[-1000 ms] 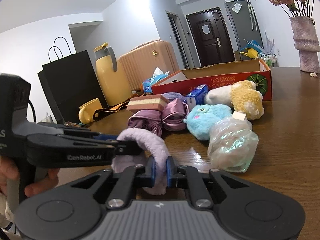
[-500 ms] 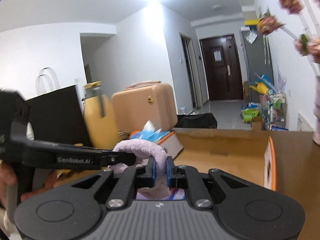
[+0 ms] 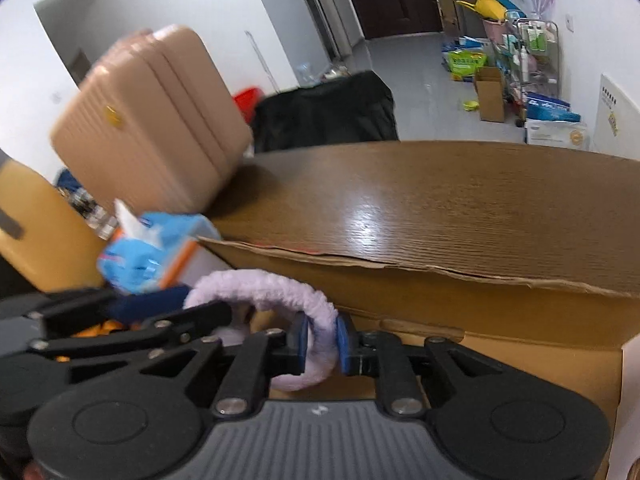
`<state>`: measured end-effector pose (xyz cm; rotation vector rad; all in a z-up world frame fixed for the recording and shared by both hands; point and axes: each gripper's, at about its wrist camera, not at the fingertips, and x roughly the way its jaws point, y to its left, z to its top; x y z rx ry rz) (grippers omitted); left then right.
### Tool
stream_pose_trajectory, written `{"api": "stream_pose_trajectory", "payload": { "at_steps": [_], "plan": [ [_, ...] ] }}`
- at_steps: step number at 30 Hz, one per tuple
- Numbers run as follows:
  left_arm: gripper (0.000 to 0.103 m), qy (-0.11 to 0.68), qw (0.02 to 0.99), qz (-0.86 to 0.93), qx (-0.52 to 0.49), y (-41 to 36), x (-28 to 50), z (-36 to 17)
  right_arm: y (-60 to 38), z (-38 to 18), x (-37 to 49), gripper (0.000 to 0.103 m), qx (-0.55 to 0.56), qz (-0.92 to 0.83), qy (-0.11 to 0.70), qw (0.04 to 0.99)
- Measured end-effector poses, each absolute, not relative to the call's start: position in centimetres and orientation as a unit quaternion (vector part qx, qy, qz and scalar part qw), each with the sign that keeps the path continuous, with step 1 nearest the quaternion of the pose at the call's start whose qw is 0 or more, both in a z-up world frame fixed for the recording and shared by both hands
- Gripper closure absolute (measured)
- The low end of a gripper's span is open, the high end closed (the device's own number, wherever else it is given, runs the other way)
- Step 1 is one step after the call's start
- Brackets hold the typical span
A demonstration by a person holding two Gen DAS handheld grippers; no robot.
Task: Organize soft objects
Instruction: 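Lift the lavender headband over the cardboard box, lower it in, open, then withdraw both open tools from the box back over the table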
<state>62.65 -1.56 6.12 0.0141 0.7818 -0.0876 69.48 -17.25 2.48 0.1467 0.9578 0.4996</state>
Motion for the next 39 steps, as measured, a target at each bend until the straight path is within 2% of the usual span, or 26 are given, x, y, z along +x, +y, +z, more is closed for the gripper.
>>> {"api": "stream_pose_trajectory", "payload": {
  "at_steps": [3,9,13,16,18,22,34,39],
  "plan": [
    [0.049,0.379,0.924,-0.058,0.009,-1.1,61.8,7.1,-17.5,3.7,68.9,0.066,0.07,0.239,0.439,0.863],
    [0.041,0.335,0.941,-0.042,0.016,0.0,57.5,12.3,-21.1,9.2,65.0,0.058,0.077,0.224,0.392,0.889],
    [0.031,0.298,0.953,-0.042,0.025,0.6,53.1,16.1,-25.2,13.9,59.9,0.049,0.071,0.203,0.358,0.909],
    [0.031,0.282,0.958,-0.048,0.03,0.5,48.6,18.2,-28.4,16.4,55.2,0.045,0.062,0.183,0.339,0.921],
    [0.027,0.268,0.962,-0.046,0.037,0.4,46.0,19.4,-30.7,17.6,51.9,0.037,0.057,0.167,0.327,0.929],
    [0.022,0.24,0.969,-0.045,0.039,0.7,41.0,21.6,-34.0,19.3,45.9,0.033,0.048,0.14,0.305,0.941],
    [0.018,0.203,0.978,-0.043,0.024,1.4,30.0,21.4,-34.4,19.9,32.8,0.028,0.047,0.144,0.25,0.956],
    [0.012,0.182,0.982,-0.054,0.012,2.3,24.1,19.0,-33.1,17.7,27.8,0.023,0.033,0.159,0.234,0.959]
  ]
}}
